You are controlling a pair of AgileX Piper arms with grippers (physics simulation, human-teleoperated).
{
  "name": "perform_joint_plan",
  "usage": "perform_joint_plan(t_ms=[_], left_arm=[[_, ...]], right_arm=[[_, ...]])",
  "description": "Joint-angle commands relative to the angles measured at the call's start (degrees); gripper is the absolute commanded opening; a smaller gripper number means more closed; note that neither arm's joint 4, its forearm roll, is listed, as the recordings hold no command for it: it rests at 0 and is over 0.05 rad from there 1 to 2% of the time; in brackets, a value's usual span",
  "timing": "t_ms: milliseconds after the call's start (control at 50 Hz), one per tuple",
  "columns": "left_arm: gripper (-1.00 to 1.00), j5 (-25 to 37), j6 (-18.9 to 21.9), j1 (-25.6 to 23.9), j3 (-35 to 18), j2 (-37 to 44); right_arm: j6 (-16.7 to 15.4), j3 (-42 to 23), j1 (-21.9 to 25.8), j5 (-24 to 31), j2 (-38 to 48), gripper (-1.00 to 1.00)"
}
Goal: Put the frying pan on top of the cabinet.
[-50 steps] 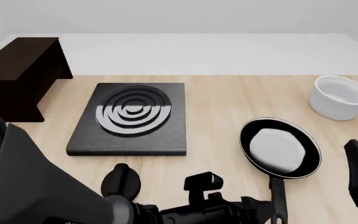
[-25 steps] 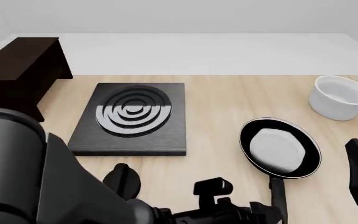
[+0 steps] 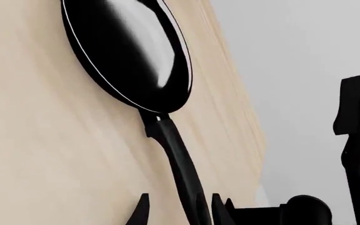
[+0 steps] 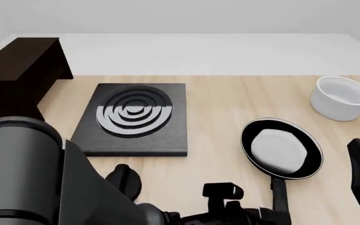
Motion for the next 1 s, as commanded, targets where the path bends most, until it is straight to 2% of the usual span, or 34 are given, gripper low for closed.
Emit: perform_joint_plan(t_ms=[20,280,820,840,1000], left_arm=[[1.00,-0.4,-7.8,-0.8,-1.7,3.7],[1.00,-1.1,-9.7,-1.0,-3.8,6.2],[1.00,-0.8,-11.0,-0.5,-6.6,9.7],[-1.00,0.4,-10.3,0.0,-7.0,9.6],[-1.00,0.3,-9.8,0.0,-6.3,8.7]], right_arm=[[0.5,0.0,0.0,-0.7,0.9,1.00],[0.5,0.0,0.2,-0.8,1.1,1.00],[0.9,0.0,-0.1,-2.0,2.2,1.00],[1.0,0.0,-0.2,-1.9,2.1,1.00],[1.0,0.0,-0.1,-1.7,1.9,1.00]])
